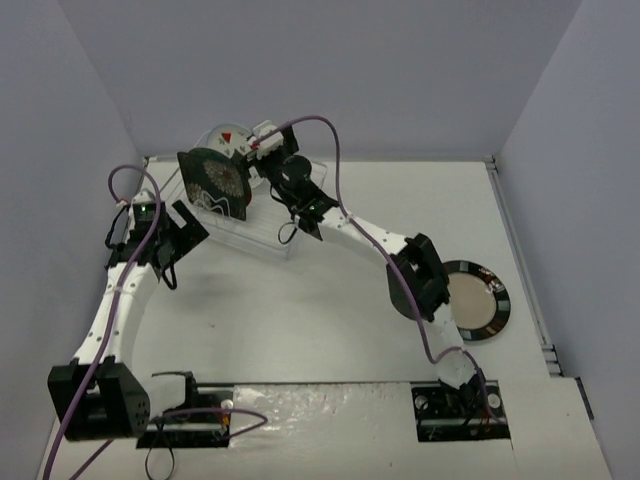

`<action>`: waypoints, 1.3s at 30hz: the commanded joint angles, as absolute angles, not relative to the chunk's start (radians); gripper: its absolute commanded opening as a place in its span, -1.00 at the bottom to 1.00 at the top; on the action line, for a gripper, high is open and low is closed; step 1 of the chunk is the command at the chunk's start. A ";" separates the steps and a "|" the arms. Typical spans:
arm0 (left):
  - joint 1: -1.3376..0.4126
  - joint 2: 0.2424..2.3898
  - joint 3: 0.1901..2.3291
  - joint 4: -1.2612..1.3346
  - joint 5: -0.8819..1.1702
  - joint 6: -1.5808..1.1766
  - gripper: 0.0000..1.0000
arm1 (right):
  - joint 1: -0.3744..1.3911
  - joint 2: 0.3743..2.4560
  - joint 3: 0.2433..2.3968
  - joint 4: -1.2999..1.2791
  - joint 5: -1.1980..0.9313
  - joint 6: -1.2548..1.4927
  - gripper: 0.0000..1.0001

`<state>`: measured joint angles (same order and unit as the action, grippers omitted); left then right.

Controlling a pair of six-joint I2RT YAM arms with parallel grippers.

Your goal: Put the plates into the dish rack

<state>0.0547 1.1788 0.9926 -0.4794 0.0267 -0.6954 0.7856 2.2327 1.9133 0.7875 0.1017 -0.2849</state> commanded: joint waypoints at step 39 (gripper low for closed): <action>-0.416 1.583 1.499 -0.393 0.348 -0.411 0.94 | -0.701 1.067 0.532 -0.186 -0.134 0.620 1.00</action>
